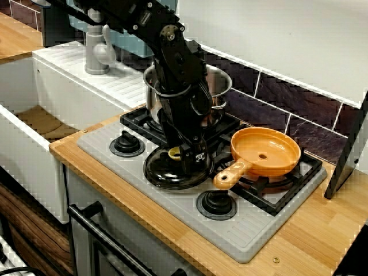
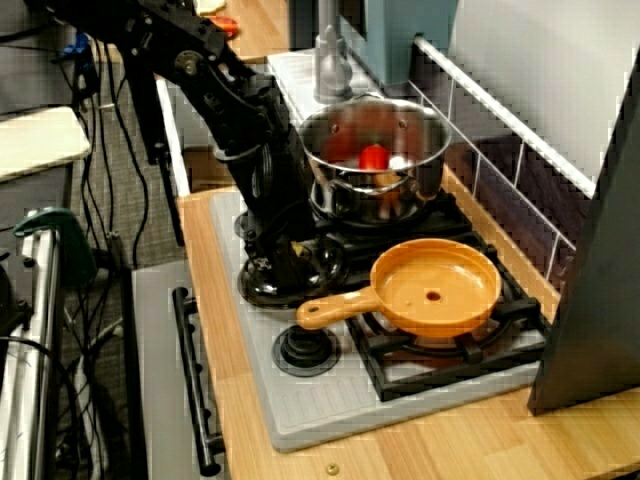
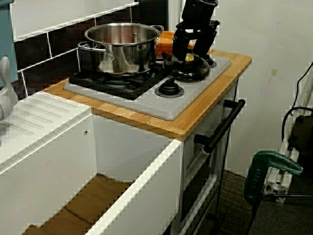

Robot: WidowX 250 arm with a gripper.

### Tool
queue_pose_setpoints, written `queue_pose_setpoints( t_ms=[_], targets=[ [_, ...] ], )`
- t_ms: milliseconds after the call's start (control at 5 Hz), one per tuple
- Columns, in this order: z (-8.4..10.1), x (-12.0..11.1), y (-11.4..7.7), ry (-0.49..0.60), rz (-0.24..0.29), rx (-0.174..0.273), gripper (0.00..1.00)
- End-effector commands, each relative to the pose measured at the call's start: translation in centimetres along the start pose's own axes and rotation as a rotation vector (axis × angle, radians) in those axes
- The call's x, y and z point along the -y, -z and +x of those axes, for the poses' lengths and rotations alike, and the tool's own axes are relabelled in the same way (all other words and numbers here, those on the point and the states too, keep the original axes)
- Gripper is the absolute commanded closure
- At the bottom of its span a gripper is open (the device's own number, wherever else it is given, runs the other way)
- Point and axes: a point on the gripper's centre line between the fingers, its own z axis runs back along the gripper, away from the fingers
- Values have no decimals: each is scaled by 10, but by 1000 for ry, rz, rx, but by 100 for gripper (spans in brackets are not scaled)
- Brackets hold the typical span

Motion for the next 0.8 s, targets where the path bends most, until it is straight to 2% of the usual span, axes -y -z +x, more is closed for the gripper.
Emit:
queue_pose_setpoints(
  t_ms=[0,600],
  targets=[
    [7,-13,-10,-9,9,38,0],
    [10,-21,-6,-1,-2,18,0]
  ],
)
